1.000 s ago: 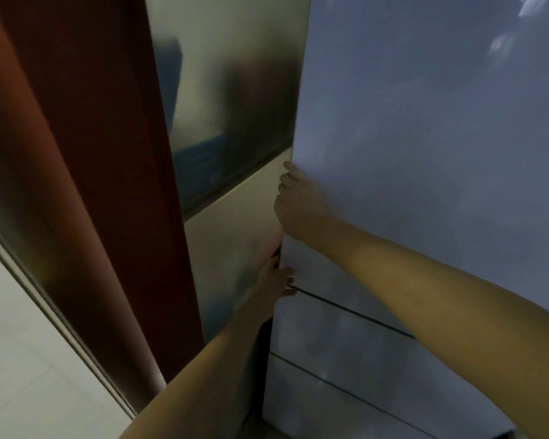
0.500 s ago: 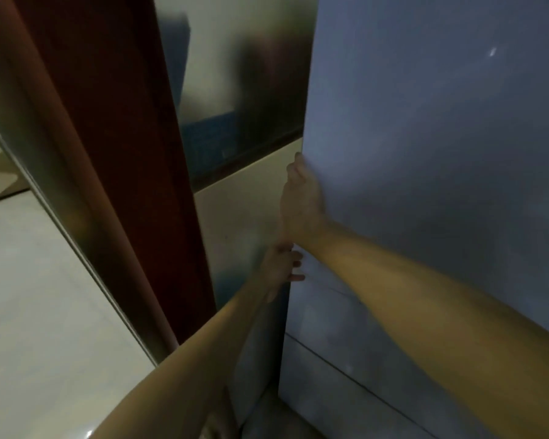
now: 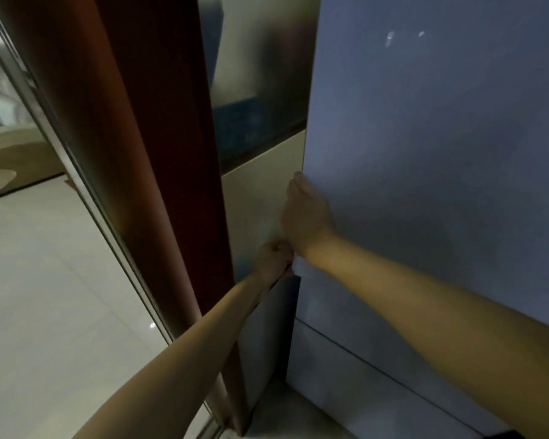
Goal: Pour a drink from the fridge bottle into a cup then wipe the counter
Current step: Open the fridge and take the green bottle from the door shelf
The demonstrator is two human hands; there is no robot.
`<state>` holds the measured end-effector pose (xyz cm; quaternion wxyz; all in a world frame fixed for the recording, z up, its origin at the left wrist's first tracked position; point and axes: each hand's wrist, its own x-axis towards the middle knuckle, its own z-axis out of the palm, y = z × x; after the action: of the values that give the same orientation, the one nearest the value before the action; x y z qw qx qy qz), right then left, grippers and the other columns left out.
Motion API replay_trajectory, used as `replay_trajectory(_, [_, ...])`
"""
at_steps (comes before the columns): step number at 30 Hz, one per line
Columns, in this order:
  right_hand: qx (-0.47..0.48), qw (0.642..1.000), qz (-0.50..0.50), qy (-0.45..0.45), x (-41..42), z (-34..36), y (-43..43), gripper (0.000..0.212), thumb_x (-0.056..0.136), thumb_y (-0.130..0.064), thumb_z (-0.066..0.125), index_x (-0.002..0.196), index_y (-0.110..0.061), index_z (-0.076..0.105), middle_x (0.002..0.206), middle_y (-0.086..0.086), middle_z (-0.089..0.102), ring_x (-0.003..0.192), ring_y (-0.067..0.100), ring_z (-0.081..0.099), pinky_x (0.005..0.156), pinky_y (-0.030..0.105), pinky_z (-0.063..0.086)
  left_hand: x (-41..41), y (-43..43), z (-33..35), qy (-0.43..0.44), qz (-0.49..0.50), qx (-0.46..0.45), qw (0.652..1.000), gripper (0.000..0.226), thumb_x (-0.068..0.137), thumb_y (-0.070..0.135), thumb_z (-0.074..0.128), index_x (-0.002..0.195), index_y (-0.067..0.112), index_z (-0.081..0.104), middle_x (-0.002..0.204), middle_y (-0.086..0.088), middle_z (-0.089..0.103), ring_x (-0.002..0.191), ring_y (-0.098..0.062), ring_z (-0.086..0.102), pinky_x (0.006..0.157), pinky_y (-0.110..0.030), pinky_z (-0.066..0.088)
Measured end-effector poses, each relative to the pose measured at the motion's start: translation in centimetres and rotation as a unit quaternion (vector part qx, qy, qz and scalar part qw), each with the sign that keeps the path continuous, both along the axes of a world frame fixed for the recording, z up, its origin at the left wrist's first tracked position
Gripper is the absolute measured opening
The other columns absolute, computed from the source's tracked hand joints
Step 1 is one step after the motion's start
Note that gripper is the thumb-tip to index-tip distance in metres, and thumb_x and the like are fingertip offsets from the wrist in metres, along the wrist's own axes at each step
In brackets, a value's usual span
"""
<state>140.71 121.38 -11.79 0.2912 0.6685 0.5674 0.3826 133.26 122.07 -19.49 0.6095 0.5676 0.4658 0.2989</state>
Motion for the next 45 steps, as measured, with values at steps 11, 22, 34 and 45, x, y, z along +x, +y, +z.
replay_trajectory(11, [-0.099,0.993,-0.046,0.054,-7.8,-1.0,-7.9,0.04,0.091,-0.035,0.056,0.123,-0.013,0.063,0.141,0.015,0.046,0.135,0.036,0.03,0.12,0.046,0.007,-6.3,-4.9,-1.0,0.066,-0.111,0.14,0.982,0.016,0.099,0.004,0.05,0.098,0.003,0.066,0.089,0.001,0.056,0.074,-0.005,0.051,0.053,-0.008,0.038])
replay_trajectory(22, [-0.072,0.996,-0.031,0.044,-11.6,-1.5,-14.8,0.04,0.088,-0.035,0.063,0.12,-0.011,0.066,0.137,0.015,0.05,0.131,0.034,0.035,0.116,0.048,0.015,-10.8,-9.6,-0.8,0.082,-0.157,0.098,0.979,0.016,0.086,0.017,0.056,0.089,0.003,0.065,0.089,-0.019,0.072,0.089,-0.037,0.069,0.079,-0.054,0.056])
replay_trajectory(34, [-0.07,0.995,0.028,0.07,-14.3,-0.9,-24.8,0.037,0.092,-0.036,0.056,0.117,-0.009,0.065,0.126,0.012,0.053,0.123,0.031,0.039,0.113,0.046,0.021,-12.9,-18.4,-1.3,0.083,-0.132,0.094,0.983,0.019,0.089,0.011,0.053,0.095,0.001,0.068,0.082,-0.014,0.074,0.079,-0.029,0.072,0.075,-0.049,0.061])
replay_trajectory(45, [0.01,0.987,0.054,0.153,-16.1,-0.5,-35.3,0.024,0.079,-0.036,0.063,0.071,-0.015,0.071,0.081,0.006,0.065,0.087,0.026,0.057,0.092,0.043,0.029,-13.8,-26.2,1.1,0.056,-0.1,0.099,0.988,0.005,0.095,0.009,0.053,0.098,0.007,0.057,0.082,0.0,0.058,0.065,-0.005,0.053,0.041,-0.005,0.039])
